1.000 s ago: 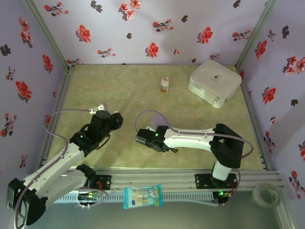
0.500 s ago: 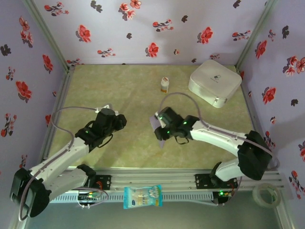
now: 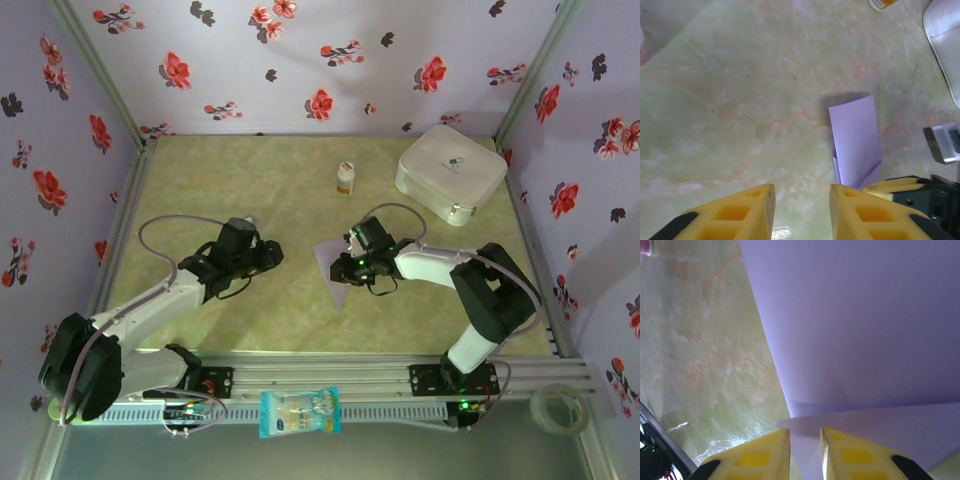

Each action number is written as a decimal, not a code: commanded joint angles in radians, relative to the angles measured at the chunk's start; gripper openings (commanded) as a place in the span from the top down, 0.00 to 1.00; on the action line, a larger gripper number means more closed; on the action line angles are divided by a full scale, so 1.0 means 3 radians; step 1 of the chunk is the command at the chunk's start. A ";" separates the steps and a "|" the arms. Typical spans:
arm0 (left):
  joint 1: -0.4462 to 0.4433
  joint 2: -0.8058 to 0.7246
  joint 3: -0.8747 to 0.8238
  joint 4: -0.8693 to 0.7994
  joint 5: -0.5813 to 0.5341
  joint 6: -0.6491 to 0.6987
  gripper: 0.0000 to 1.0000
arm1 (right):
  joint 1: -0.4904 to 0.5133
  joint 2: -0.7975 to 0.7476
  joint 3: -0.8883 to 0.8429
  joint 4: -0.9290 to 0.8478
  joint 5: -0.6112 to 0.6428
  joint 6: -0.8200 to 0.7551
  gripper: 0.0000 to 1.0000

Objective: Fold a paper plane with a square sheet of paper (pick it up from the middle)
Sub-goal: Rotate the paper at the center of the table.

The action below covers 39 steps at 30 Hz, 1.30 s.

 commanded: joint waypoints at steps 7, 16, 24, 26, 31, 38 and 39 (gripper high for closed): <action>0.0022 0.0115 0.0122 0.0216 0.0182 -0.0019 0.67 | -0.0021 0.0250 -0.0099 0.0267 -0.0117 0.0309 0.78; 0.0020 0.0323 0.0193 0.0298 0.0432 -0.0065 0.68 | -0.0015 0.0339 -0.0377 0.0635 -0.0036 0.0855 0.85; -0.0039 0.0833 0.0345 0.0676 0.0796 -0.0234 0.80 | 0.0252 0.0266 -0.0457 0.0701 0.0325 0.1342 0.86; -0.0089 0.1036 0.0449 0.0700 0.0844 -0.0278 0.82 | 0.0315 0.0238 -0.0527 0.0871 0.0410 0.1549 0.86; -0.0186 0.1527 0.0673 0.0781 0.0898 -0.0426 0.87 | 0.0388 0.0222 -0.0674 0.1197 0.0530 0.1892 0.86; -0.0235 0.2113 0.0906 0.0888 0.1029 -0.0524 0.90 | 0.0389 0.0204 -0.0795 0.1391 0.0556 0.1949 0.84; -0.0240 0.2159 0.0914 0.0902 0.1031 -0.0520 0.91 | 0.0389 0.0180 -0.0804 0.1417 0.0562 0.1924 0.83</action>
